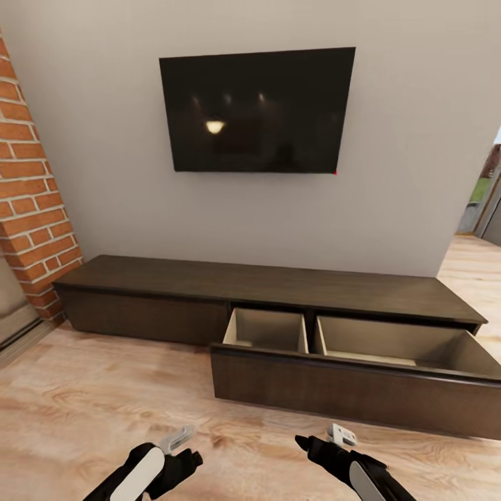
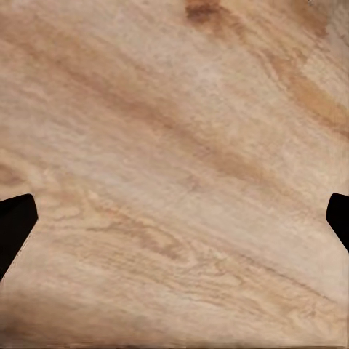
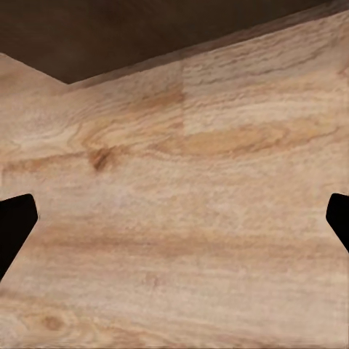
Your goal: Place each of the two pumpkins and all three candles from the living room inside a cabinet in the living room (use any cabinet), then make sure every cabinet is closed, and position the cauldron so it is next to a table in the living room.
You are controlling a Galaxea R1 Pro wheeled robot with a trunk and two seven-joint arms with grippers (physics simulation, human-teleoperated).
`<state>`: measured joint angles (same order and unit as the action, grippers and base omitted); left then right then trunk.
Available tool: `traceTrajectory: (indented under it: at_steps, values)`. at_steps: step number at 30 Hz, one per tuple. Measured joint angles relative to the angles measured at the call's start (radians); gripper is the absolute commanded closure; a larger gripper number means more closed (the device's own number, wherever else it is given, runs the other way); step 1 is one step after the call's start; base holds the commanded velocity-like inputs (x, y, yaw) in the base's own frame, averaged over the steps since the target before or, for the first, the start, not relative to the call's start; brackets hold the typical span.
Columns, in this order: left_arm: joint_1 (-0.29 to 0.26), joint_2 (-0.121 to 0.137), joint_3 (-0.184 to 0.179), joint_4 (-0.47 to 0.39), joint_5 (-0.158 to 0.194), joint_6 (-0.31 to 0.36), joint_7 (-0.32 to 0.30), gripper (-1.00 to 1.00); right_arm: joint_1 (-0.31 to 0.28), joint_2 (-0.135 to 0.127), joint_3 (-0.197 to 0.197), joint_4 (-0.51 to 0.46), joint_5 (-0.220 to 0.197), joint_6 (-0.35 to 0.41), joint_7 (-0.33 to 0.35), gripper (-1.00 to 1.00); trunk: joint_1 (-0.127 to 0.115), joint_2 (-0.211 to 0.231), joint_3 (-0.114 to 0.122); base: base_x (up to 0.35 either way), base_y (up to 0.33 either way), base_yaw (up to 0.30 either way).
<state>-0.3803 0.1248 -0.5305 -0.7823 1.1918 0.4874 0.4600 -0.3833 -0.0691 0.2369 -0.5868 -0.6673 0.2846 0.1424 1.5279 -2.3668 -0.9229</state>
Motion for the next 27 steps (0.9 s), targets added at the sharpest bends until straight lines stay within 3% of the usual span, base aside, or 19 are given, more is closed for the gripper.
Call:
traceTrajectory:
  at_steps: [13, 19, 27]
  values:
    - [0.001, -0.001, -0.001, 0.063, 0.004, -0.076, -0.008, -1.0, 0.0, 0.007, 0.003, 0.039, 0.015, -0.033, -0.002, -1.0, -0.05, 0.091, 0.041, -0.27, 0.098, 0.271]
    - [0.001, 0.0, -0.001, 0.067, 0.004, -0.083, -0.008, -1.0, 0.0, 0.035, 0.006, 0.043, 0.078, -0.039, -0.009, -1.0, -0.073, 0.133, 0.06, -0.043, 0.009, 0.276]
    - [0.001, -0.001, 0.001, 0.105, 0.0, -0.085, -0.008, -1.0, 0.0, 0.041, 0.007, 0.045, 0.09, -0.04, -0.012, -1.0, -0.104, 0.189, 0.085, -0.003, 0.001, 0.276]
